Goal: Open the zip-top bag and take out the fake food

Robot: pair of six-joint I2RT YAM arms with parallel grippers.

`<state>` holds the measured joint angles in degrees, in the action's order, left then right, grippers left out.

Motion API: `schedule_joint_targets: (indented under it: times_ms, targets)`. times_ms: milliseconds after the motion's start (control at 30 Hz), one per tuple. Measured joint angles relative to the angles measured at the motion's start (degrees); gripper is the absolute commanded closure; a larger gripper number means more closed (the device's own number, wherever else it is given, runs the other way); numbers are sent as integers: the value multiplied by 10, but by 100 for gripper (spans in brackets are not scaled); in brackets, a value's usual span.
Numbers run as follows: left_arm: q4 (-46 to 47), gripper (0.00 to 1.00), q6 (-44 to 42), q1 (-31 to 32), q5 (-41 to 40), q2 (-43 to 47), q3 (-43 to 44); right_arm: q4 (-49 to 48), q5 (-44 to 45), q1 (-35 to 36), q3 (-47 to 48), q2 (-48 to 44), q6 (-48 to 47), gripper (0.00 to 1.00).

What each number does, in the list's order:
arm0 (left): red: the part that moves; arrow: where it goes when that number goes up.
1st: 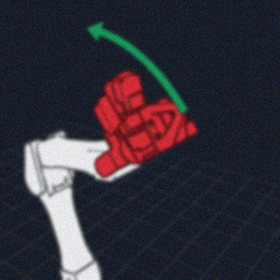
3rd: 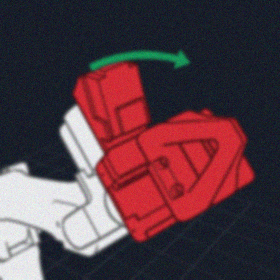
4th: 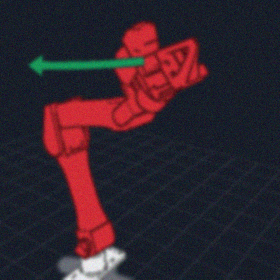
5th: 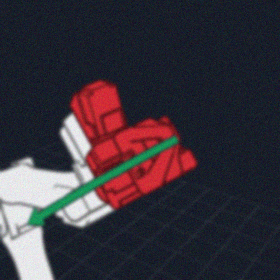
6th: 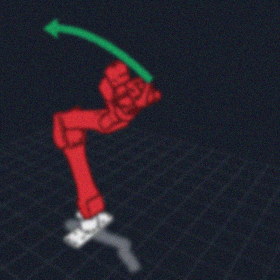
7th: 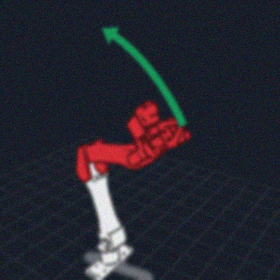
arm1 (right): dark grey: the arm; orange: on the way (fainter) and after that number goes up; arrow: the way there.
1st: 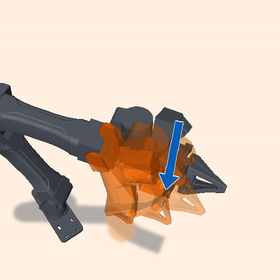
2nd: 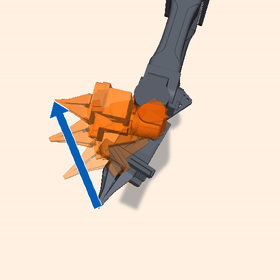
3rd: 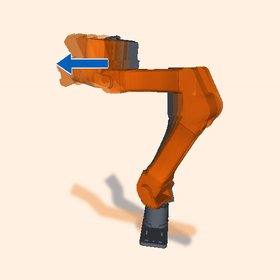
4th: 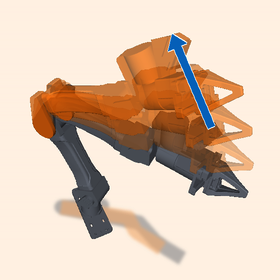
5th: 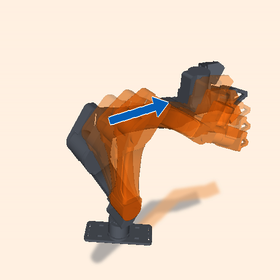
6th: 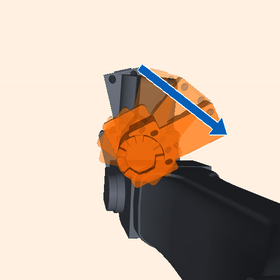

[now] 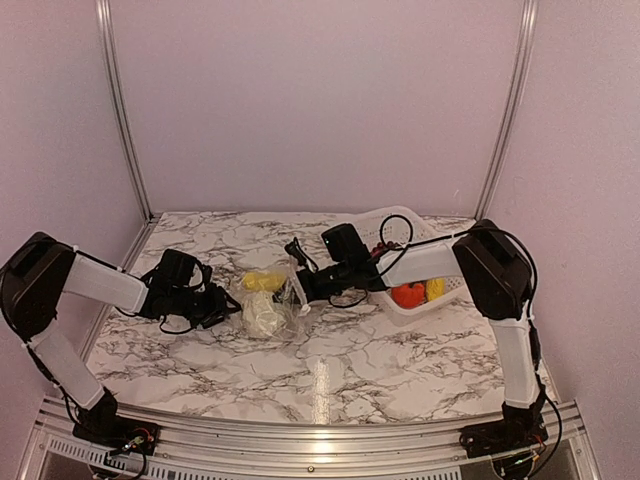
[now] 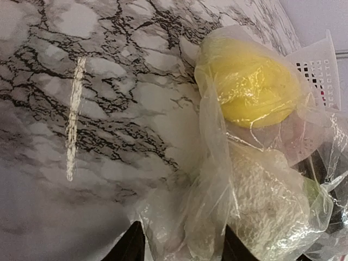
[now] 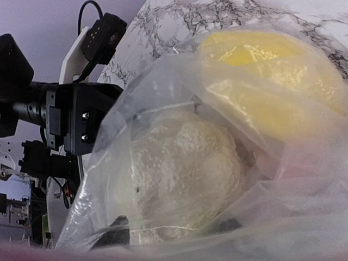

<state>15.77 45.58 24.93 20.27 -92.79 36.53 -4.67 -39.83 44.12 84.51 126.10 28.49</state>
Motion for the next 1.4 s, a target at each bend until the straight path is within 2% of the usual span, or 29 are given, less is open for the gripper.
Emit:
schedule_joint_targets:
  times_ms: [100, 200, 267, 467, 733, 833, 967, 1067, 1133, 1267, 1300, 1333, 1400]
  targets:
    - [2, 89, 3, 0, 0, -24, 10, -1, -10, -4, -2, 0, -2, 45]
    - [2, 100, 5, 0, 1, -38, 13, -5, -11, -12, -10, 0, -2, 52]
    - [2, 100, 1, 0, 2, -48, 14, -3, -5, -21, -15, 0, -2, 55]
    - [-15, 100, -13, 0, 4, -67, 42, 13, 18, -30, -8, 3, -4, 56]
    - [-38, 100, -31, 0, 3, -77, 63, 49, 28, -4, 56, 36, -20, 41]
    - [-41, 100, -33, 0, 3, -78, 66, 57, 26, 2, 68, 43, -26, 31]
    - [-41, 100, -33, 0, 3, -81, 68, 60, 9, 4, 79, 53, -31, 31]
    - [-40, 100, -30, 1, 4, -83, 70, 62, -11, 6, 90, 59, -35, 42]
    - [-37, 100, -27, 2, 6, -86, 71, 63, -28, 9, 97, 62, -35, 52]
    - [-35, 100, -22, 2, 9, -88, 73, 72, -47, 10, 106, 64, -38, 90]
    - [-35, 100, -21, 2, 9, -88, 73, 79, -49, 10, 109, 64, -41, 96]
    - [-35, 100, -21, 2, 9, -88, 73, 84, -50, 10, 111, 64, -43, 100]
    - [-35, 100, -21, 2, 9, -88, 73, 91, -52, 10, 112, 64, -45, 100]
